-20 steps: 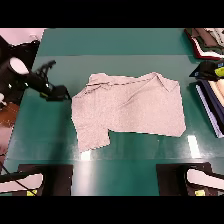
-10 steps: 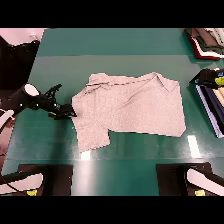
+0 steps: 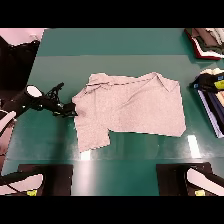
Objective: Fold the shirts.
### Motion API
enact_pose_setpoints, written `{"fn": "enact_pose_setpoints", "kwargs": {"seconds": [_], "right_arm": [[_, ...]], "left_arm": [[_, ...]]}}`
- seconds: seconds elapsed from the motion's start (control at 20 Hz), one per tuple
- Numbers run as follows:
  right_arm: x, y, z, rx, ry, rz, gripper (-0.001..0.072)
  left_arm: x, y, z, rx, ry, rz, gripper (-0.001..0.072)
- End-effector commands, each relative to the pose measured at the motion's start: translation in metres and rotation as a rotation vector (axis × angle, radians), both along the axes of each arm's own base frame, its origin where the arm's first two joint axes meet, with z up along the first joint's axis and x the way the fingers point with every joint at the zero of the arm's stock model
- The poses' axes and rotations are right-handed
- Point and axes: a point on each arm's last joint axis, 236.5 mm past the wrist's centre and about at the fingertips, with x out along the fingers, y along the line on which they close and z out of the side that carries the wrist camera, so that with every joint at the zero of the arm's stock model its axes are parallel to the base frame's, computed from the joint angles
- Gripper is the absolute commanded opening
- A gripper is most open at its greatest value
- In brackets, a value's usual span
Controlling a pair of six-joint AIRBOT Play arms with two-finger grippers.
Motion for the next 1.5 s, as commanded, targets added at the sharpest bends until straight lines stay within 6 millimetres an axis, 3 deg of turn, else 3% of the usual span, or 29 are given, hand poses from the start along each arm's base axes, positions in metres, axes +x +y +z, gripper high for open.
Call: {"fn": "enact_pose_setpoints", "kwargs": {"seconds": [0.0, 0.1, 0.2, 0.45, 0.6, 0.85, 0.95, 1.0, 1.1, 1.2, 1.3, 1.45], "right_arm": [[-0.034, -0.003, -0.027, 0.024, 0.111, -0.012, 0.0421], [-0.071, -0.021, -0.064, 0.006, 0.216, -0.078, 0.0421], [-0.106, -0.031, -0.097, 0.011, 0.313, -0.142, 0.0422], [-0.155, -0.017, -0.158, 0.106, 0.454, -0.24, 0.0421], [-0.158, 0.008, -0.177, 0.197, 0.501, -0.236, 0.0422], [-0.146, 0.02, -0.193, 0.155, 0.491, -0.179, 0.0407], [-0.138, 0.02, -0.192, 0.127, 0.445, -0.165, 0.0136], [-0.132, 0.02, -0.187, 0.113, 0.409, -0.162, 0.0017], [-0.114, 0.016, -0.166, 0.078, 0.302, -0.157, 0.0016], [-0.083, 0.011, -0.121, 0.03, 0.141, -0.137, 0.0015], [-0.046, 0.014, -0.05, 0.023, -0.082, -0.13, 0.0015], [-0.004, 0.024, 0.084, 0.024, -0.468, -0.123, 0.0015]], "left_arm": [[0.012, 0.006, 0.03, 0.046, -0.113, -0.04, 0.0024], [0.018, 0.011, 0.057, 0.071, -0.197, -0.054, 0.0025], [0.019, 0.012, 0.071, 0.082, -0.249, -0.069, 0.0025], [0.019, 0.012, 0.072, 0.08, -0.251, -0.067, 0.0025], [0.016, 0.011, 0.072, 0.078, -0.243, -0.072, 0.0025], [0.006, 0.009, 0.07, 0.07, -0.204, -0.096, 0.0025], [0.004, 0.009, 0.07, 0.068, -0.197, -0.1, 0.0025], [0.003, 0.009, 0.07, 0.069, -0.198, -0.101, 0.0024], [0.01, 0.011, 0.079, 0.076, -0.222, -0.096, 0.0024], [0.029, 0.008, 0.116, 0.066, -0.303, -0.1, 0.0024], [0.051, 0.006, 0.184, 0.065, -0.463, -0.108, 0.0025], [0.062, 0.009, 0.331, 0.09, -0.832, -0.087, 0.0024]]}}
